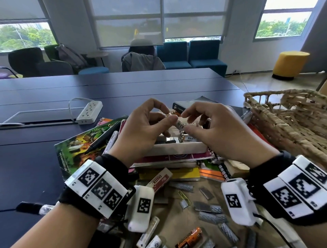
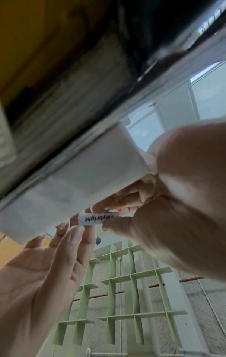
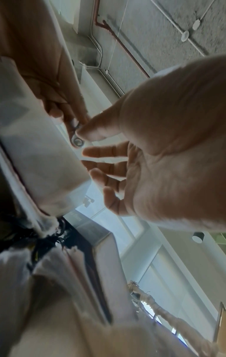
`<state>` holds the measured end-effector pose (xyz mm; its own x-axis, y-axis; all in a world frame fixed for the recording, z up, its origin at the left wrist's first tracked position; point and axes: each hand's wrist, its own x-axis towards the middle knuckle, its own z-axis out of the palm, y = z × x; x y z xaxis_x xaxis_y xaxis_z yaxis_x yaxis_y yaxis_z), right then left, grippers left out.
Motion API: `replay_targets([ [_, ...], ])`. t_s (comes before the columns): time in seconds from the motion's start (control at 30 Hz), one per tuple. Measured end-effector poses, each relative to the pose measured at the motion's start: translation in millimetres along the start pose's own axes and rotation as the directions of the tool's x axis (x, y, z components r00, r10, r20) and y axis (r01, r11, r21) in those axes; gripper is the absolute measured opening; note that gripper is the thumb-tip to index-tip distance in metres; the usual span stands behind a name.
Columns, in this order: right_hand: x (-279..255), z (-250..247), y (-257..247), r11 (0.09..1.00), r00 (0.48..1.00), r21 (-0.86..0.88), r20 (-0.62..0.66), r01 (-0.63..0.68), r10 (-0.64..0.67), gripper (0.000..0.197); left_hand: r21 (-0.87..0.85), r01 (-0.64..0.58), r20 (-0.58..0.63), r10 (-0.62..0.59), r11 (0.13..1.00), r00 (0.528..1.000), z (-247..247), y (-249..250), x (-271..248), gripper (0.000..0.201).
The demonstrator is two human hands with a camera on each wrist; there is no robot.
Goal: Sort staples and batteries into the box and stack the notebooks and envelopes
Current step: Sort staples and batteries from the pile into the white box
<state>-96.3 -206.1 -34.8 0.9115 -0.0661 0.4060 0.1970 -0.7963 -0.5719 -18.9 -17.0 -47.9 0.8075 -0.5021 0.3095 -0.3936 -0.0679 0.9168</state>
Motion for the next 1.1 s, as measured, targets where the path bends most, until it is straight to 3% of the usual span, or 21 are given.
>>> replay_targets([
  [0.27,-1,9,-5,0.998,0.998,0.024,-0.035,0.058,-0.057,0.012,-0.012,-0.029,-0.043,0.029,1.000,0.999,1,-3,1,0.040],
  [0.43,0,5,0,0.999,0.999,-0.031,-0.039,0.031,-0.032,0.009,0.069,-0.035,-0.028,0.037,0.997,0.999,1,-6,1,0.028],
  [0.57,4,-2,11,0.980,0.996,-0.196,-0.082,-0.043,0.027,0.006,0.220,-0.033,-0.023,0.039,0.975,0.999,-1,-9,2,0.015],
  [0.67,3,0,13,0.960,0.997,-0.271,-0.043,-0.072,0.063,0.007,0.315,-0.055,-0.017,0.064,0.948,0.998,-3,-11,1,0.011],
  [1.1,-1,4,-1,0.964,0.997,-0.263,0.051,-0.039,0.055,0.033,0.363,-0.085,0.016,0.085,0.928,0.996,-5,-8,-3,0.007],
])
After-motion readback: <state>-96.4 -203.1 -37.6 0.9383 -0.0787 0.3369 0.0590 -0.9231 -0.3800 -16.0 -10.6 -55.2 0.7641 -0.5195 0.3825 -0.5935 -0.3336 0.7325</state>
